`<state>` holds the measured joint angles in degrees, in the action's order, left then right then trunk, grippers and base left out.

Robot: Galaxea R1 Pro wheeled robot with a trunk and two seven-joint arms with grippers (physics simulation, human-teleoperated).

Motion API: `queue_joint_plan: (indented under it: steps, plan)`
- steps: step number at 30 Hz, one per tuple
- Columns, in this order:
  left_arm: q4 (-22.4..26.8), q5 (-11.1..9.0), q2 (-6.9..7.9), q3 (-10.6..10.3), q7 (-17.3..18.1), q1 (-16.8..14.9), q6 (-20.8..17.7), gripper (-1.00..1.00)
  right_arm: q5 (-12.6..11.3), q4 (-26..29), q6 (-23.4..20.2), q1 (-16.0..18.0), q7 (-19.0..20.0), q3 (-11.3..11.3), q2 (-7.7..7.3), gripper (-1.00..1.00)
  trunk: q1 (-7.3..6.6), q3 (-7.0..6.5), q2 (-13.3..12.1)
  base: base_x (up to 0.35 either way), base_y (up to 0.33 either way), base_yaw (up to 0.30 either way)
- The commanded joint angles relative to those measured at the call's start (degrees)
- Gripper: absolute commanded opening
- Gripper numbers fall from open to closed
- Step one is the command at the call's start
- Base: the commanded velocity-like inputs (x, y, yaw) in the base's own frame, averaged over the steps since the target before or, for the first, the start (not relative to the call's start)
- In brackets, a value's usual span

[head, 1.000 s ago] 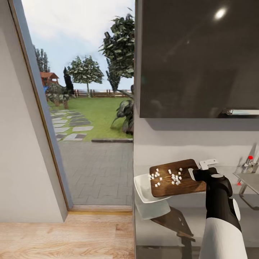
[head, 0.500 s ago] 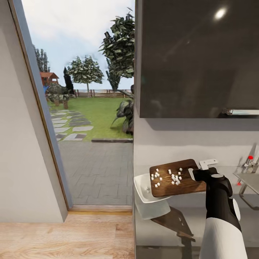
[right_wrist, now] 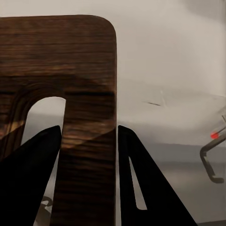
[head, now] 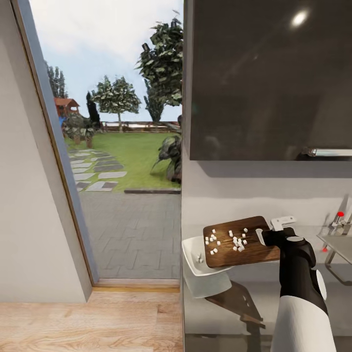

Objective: In the kitchen, take the Vidalia onion out of the sink, dice it on the chopping board with the paring knife, put the diced onion into the bowl on the countertop, then place both the paring knife and the chopping board into the sink.

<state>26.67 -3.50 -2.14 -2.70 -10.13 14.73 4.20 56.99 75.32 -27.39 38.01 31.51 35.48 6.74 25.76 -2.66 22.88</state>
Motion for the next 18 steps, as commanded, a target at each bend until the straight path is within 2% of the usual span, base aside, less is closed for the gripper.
queue_joint_plan:
  steps: [1,10,15,18]
  plan:
    - [0.1,-0.4,0.03,-0.3,-0.3,0.0,0.1,1.00,0.6,0.1,0.0,0.0,0.5,0.1,0.04,-1.00,0.02,0.01,0.0,0.000,0.000,0.000]
    - [0.1,-0.4,0.03,-0.3,-0.3,0.0,0.1,1.00,0.6,0.1,0.0,0.0,0.5,-0.1,0.03,-1.00,0.02,0.01,0.0,0.000,0.000,0.000]
    - [0.1,-0.4,0.03,-0.3,-0.3,0.0,0.1,1.00,0.6,0.1,-0.1,0.0,0.4,-3.4,0.02,-1.00,0.02,0.01,0.0,0.000,0.000,0.000]
    - [0.1,-0.4,0.03,-0.3,-0.3,0.0,0.1,1.00,0.6,0.1,-0.1,0.0,0.3,-4.0,-0.03,-1.00,0.02,0.01,0.0,0.000,0.000,0.000]
